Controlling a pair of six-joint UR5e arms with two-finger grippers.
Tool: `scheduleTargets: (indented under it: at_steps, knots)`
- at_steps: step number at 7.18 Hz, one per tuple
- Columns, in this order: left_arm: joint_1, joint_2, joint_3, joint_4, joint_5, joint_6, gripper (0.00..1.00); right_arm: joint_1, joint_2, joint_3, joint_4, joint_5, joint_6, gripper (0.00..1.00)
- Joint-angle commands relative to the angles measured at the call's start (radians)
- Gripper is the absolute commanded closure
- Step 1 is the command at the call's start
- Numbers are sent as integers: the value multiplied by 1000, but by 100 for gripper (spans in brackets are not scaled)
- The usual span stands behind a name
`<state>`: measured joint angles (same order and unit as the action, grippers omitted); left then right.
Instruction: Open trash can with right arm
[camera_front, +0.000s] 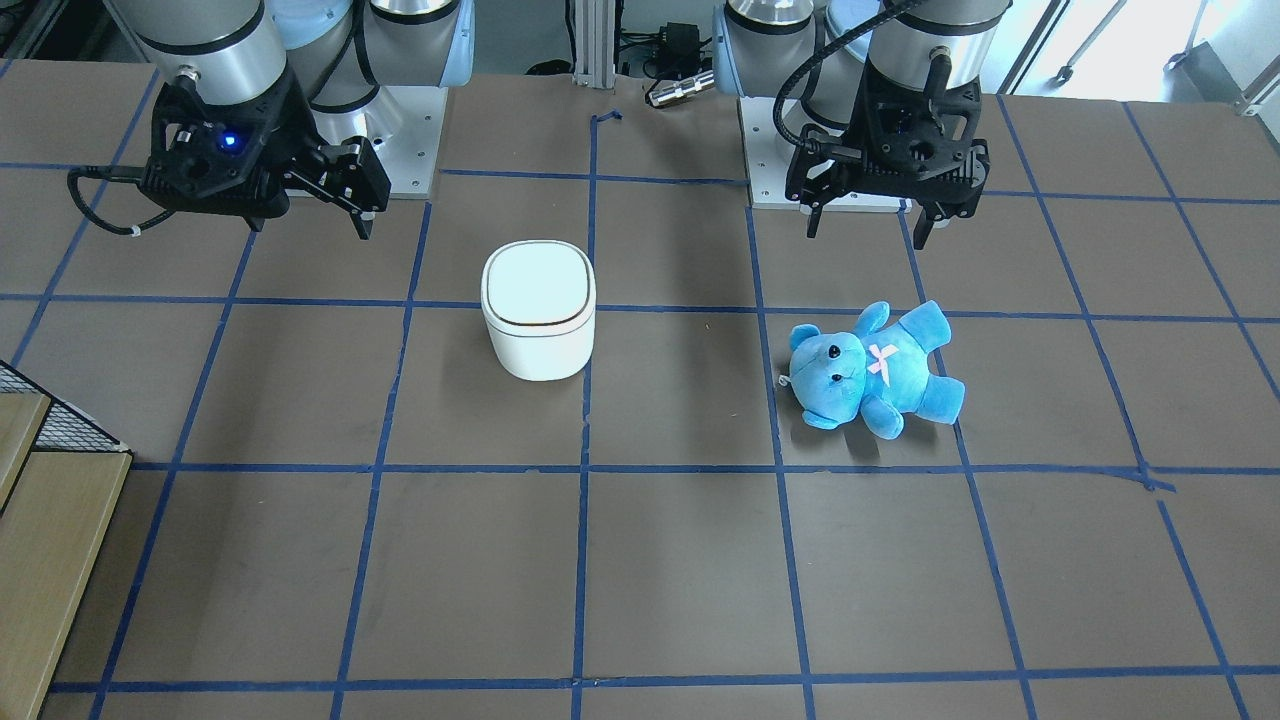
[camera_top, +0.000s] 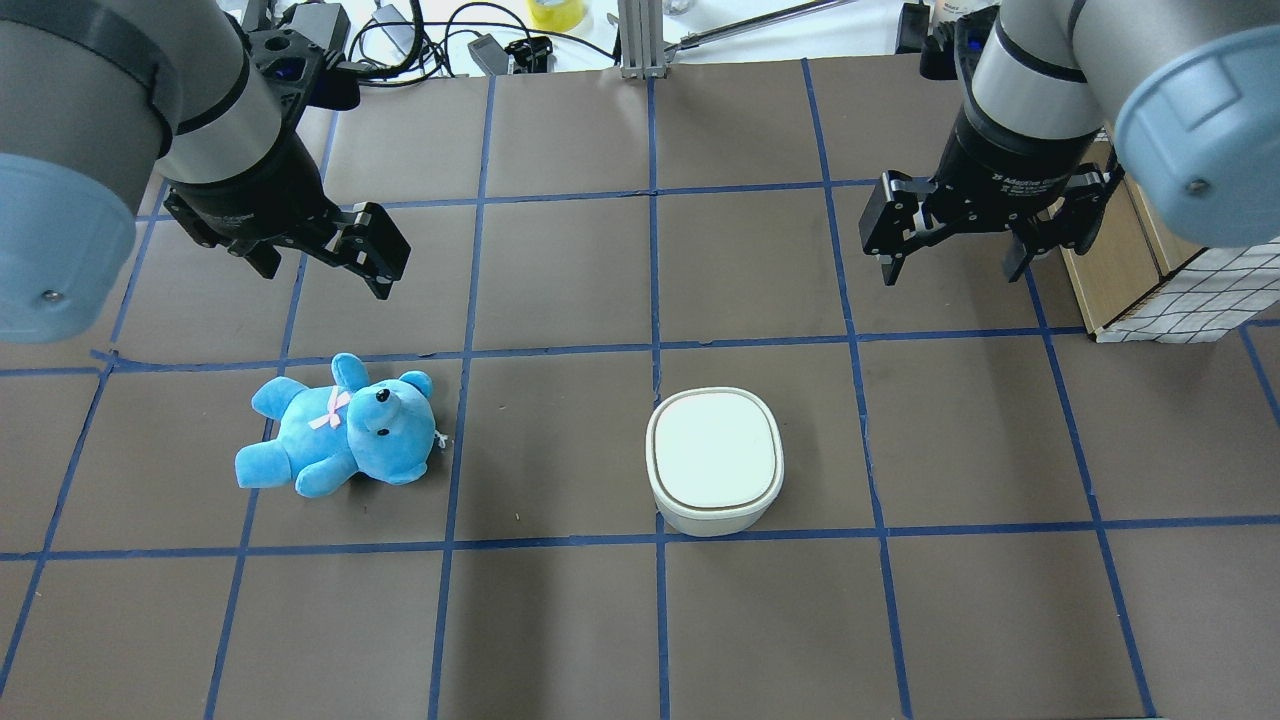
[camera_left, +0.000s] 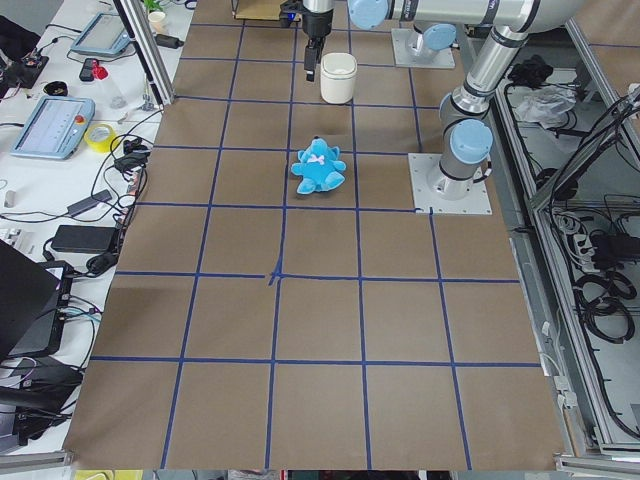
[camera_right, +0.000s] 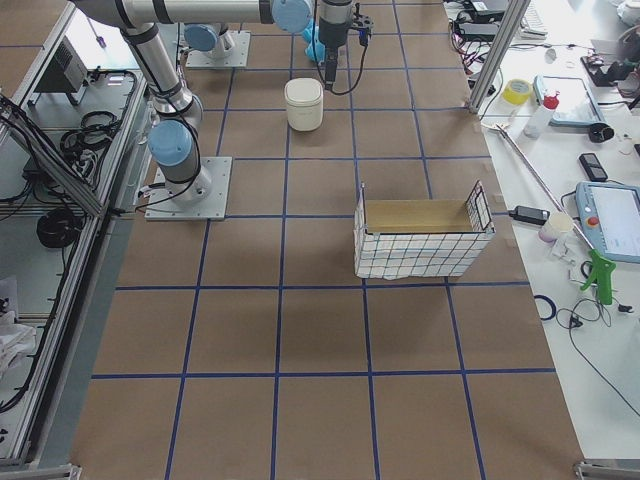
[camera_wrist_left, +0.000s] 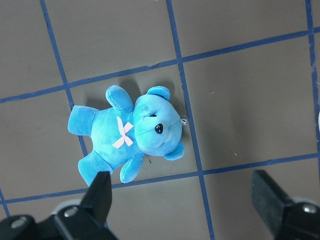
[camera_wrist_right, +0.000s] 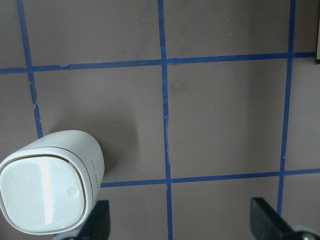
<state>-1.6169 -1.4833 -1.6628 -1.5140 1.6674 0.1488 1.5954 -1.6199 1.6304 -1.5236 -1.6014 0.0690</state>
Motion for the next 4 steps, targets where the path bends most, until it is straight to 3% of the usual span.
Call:
scheduleTargets:
  at_steps: [1, 4]
  knots:
    - [0, 0, 0, 0, 0, 0, 0, 0, 0, 0, 0, 0, 0, 0]
    - [0, 0, 0, 0, 0, 0, 0, 0, 0, 6, 2, 0, 2, 0]
